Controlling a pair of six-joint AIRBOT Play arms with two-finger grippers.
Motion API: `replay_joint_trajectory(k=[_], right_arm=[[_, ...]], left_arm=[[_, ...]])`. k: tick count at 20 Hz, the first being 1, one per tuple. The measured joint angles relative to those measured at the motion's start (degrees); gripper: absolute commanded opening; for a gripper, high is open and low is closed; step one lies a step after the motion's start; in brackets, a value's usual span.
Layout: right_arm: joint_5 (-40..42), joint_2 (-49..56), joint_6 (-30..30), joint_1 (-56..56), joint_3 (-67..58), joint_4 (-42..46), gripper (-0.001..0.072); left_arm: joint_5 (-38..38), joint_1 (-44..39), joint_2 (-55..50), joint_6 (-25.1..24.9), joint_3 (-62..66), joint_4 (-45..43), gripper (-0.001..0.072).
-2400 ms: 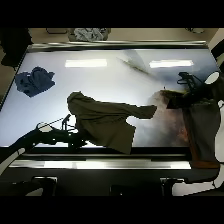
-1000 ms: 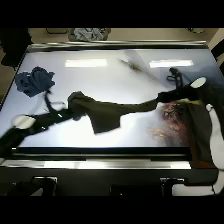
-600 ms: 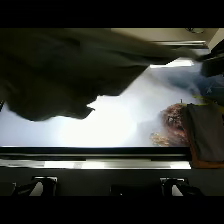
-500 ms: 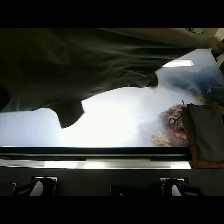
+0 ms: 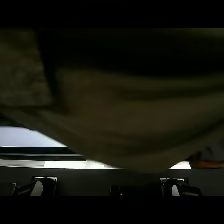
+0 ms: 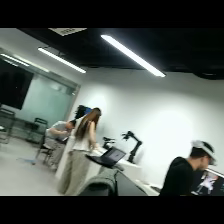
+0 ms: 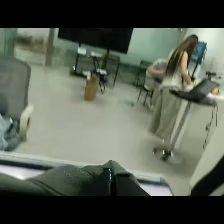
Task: Fold the shirts.
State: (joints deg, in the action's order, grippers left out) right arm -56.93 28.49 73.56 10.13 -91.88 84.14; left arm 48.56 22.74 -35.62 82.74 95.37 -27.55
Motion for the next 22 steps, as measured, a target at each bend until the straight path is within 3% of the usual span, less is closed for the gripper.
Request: replay_joint_trajectory(k=[4, 7, 10, 13, 18, 19, 20, 21, 22], right_arm=[[-13.2, 9.0, -1.6, 0.0, -0.3, 2.0, 0.0039], [-18.2, 22.8, -3.1, -0.1, 1.7, 1.2, 0.0039], [-13.4, 39.3, -3.5, -0.1, 3.3, -4.0, 0.0040], [-4.9, 55.4, -3.6, 0.0, 3.9, -16.4, 0.0040], [1.6, 70.3, -5.7, 0.0, 4.3, -34.6, 0.0044], [2.0, 71.5, -6.5, 0.0, 4.3, -36.3, 0.0118], [2.3, 72.1, -7.4, 0.0, 4.3, -37.9, 0.0319], [2.2, 72.3, -8.4, 0.2, 4.2, -38.8, 0.0488], [1.8, 71.8, -9.9, 0.8, 3.9, -39.8, 0.0558]], left_arm=[[9.9, -0.1, -4.9, 3.9, -3.3, -10.1, 0.0033], [14.4, -2.3, -11.9, 2.6, -11.7, -13.8, 0.0034], [10.7, -6.7, -22.7, -2.1, -19.9, -15.9, 0.0034], [5.3, -9.7, -36.3, -4.9, -22.9, -15.1, 0.0035], [1.7, -11.3, -52.1, -6.4, -22.8, -9.5, 0.0055], [1.8, -11.6, -53.6, -6.6, -22.7, -8.9, 0.0175], [2.1, -11.7, -54.7, -6.7, -22.4, -8.3, 0.0378], [2.9, -11.4, -55.4, -6.7, -21.8, -7.9, 0.0455], [4.6, -10.6, -56.0, -6.7, -20.6, -7.8, 0.0454]])
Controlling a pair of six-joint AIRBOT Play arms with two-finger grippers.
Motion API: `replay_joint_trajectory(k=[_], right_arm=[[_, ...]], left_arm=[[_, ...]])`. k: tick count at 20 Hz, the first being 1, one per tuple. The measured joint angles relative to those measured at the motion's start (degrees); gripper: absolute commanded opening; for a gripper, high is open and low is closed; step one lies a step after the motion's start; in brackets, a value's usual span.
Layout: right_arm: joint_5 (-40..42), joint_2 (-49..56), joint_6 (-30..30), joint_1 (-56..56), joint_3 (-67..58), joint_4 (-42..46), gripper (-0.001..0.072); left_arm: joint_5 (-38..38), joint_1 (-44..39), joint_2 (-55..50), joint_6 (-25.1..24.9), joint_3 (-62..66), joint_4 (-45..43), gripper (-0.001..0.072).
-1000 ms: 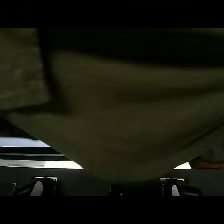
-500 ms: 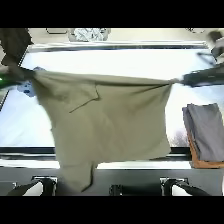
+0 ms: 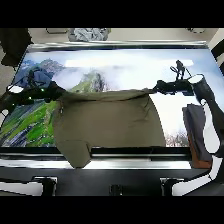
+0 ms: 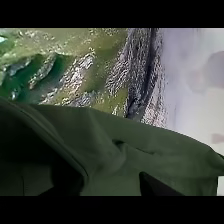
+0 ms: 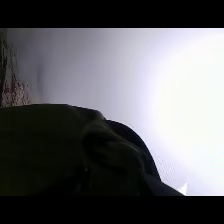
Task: Fold the shirts.
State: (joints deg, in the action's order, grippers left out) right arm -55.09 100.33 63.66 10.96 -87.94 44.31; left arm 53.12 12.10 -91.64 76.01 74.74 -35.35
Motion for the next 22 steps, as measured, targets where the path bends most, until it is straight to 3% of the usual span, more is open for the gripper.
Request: replay_joint_trajectory(k=[4, 7, 9, 12, 15, 19, 21, 22], right_arm=[[-7.8, -6.1, -5.8, 5.3, -1.2, 3.2, 0.0553], [-20.3, -10.5, -6.1, 9.9, -1.2, 14.0, 0.0553], [-28.0, -12.7, -6.1, 11.3, 1.0, 20.1, 0.0553], [-32.3, -16.9, -6.2, 12.5, 8.8, 24.4, 0.0553], [-32.9, -20.2, -6.5, 12.8, 17.3, 25.7, 0.0554], [-32.7, -22.2, -7.8, 13.1, 24.0, 26.5, 0.0555], [-32.2, -22.6, -8.0, 13.1, 25.6, 26.6, 0.0566], [-32.1, -22.7, -8.2, 13.1, 26.1, 26.8, 0.0567]], left_arm=[[15.3, 6.5, -0.4, 1.4, 6.4, -3.2, 0.0452], [27.2, 11.1, 2.4, 4.2, 5.7, -15.9, 0.0452], [31.2, 12.7, 6.5, 4.8, 0.2, -23.1, 0.0451], [31.2, 14.1, 13.4, 4.4, -13.3, -28.5, 0.0451], [28.2, 14.6, 18.2, 0.9, -26.4, -29.9, 0.0451], [24.1, 14.8, 20.7, -2.2, -34.8, -29.6, 0.0447], [22.1, 14.8, 21.0, -3.0, -36.3, -28.2, 0.0422], [20.8, 14.4, 21.1, -3.2, -36.9, -27.3, 0.0368]])
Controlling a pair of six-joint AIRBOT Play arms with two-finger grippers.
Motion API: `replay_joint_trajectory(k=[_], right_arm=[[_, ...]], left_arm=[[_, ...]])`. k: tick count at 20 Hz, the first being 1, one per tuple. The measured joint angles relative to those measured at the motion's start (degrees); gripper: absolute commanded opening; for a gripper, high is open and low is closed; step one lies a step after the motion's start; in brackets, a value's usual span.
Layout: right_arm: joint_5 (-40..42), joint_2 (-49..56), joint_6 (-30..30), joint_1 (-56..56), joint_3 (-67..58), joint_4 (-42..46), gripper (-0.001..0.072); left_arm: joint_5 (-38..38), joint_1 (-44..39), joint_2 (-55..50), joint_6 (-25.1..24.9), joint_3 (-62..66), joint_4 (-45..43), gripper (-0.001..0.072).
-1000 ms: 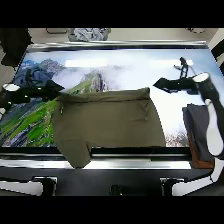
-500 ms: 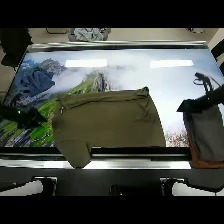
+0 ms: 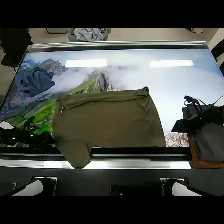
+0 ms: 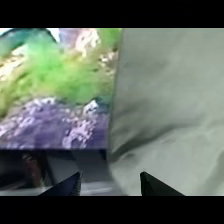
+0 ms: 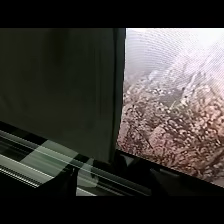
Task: Fold the shirts.
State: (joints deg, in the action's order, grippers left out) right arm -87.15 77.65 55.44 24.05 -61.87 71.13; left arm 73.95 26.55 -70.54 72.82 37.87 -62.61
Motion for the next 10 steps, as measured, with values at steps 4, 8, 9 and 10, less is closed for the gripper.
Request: replay_joint_trajectory(k=[4, 8, 9, 10], right_arm=[[1.2, -0.2, -0.6, 0.0, 2.1, 0.8, 0.0580], [3.8, -0.2, -1.2, 0.0, 7.3, 0.5, 0.0653], [4.5, -0.2, -1.5, 0.0, 8.5, 0.3, 0.0652], [5.3, -0.2, -1.7, 0.0, 9.6, 0.1, 0.0650]], left_arm=[[-4.3, -3.1, 0.2, 1.2, -2.1, 2.1, 0.0098], [-8.4, -5.2, 0.3, 3.2, -2.9, 3.1, 0.0034], [-8.9, -5.5, 0.3, 3.4, -3.0, 3.3, 0.0034], [-9.1, -5.6, 0.3, 3.8, -3.1, 3.4, 0.0034]])
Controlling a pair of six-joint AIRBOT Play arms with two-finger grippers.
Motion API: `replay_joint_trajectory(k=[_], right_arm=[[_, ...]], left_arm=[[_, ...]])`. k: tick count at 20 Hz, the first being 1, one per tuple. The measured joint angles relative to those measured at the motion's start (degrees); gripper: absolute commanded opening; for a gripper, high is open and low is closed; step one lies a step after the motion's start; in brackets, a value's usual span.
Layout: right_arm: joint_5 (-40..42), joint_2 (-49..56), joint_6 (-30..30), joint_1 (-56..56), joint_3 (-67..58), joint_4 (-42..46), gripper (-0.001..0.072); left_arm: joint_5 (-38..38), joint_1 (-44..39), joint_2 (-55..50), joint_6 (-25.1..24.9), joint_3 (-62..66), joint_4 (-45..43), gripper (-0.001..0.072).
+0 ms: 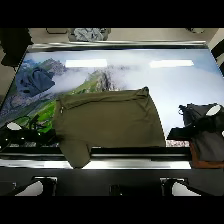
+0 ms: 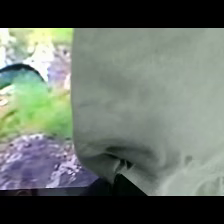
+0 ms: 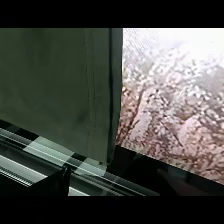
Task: Fold the shirts.
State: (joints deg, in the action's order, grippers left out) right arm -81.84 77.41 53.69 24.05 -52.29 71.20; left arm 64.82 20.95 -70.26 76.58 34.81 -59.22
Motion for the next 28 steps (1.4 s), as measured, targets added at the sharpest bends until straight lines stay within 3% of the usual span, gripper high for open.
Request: replay_joint_trajectory(k=[6, 8, 9, 10, 15, 17, 23, 26, 28], right_arm=[[5.0, -0.1, -0.5, 0.1, 7.0, -4.9, 0.0598], [6.4, -0.2, -0.5, 0.0, 9.7, -7.9, 0.0465], [7.3, -0.2, -0.4, -0.3, 10.8, -8.9, 0.0308], [8.9, -0.1, -0.4, -1.0, 11.6, -9.4, 0.0037], [15.3, -0.6, -0.9, -4.2, 9.5, -11.5, 0.0039], [13.2, -2.8, -3.2, -4.5, 2.6, -11.4, 0.0039], [11.4, -15.5, -7.1, -4.9, -37.2, -5.7, 0.0040], [13.2, -22.4, -4.9, -4.9, -55.1, -1.4, 0.0040], [13.2, -26.5, -3.0, -4.8, -61.2, 1.7, 0.0040]], left_arm=[[-1.5, -0.4, 0.0, 0.4, 0.1, 0.5, 0.0034], [-2.4, -0.5, 0.0, 0.4, 0.7, 0.5, 0.0034], [-2.7, -0.5, 0.0, 0.5, 1.1, 0.5, 0.0034], [-2.6, -0.5, 0.0, 0.4, 1.6, 0.2, 0.0035], [1.4, -0.2, 0.5, -0.2, 9.3, 0.9, 0.0030], [4.3, -0.4, 2.3, -0.4, 17.3, 1.6, 0.0030], [4.8, -2.8, 10.6, 3.0, 60.8, 4.9, 0.0031], [0.0, -3.1, 14.2, 7.6, 79.7, 4.5, 0.0030], [-1.8, -3.2, 17.6, 9.9, 84.5, 4.1, 0.0030]])
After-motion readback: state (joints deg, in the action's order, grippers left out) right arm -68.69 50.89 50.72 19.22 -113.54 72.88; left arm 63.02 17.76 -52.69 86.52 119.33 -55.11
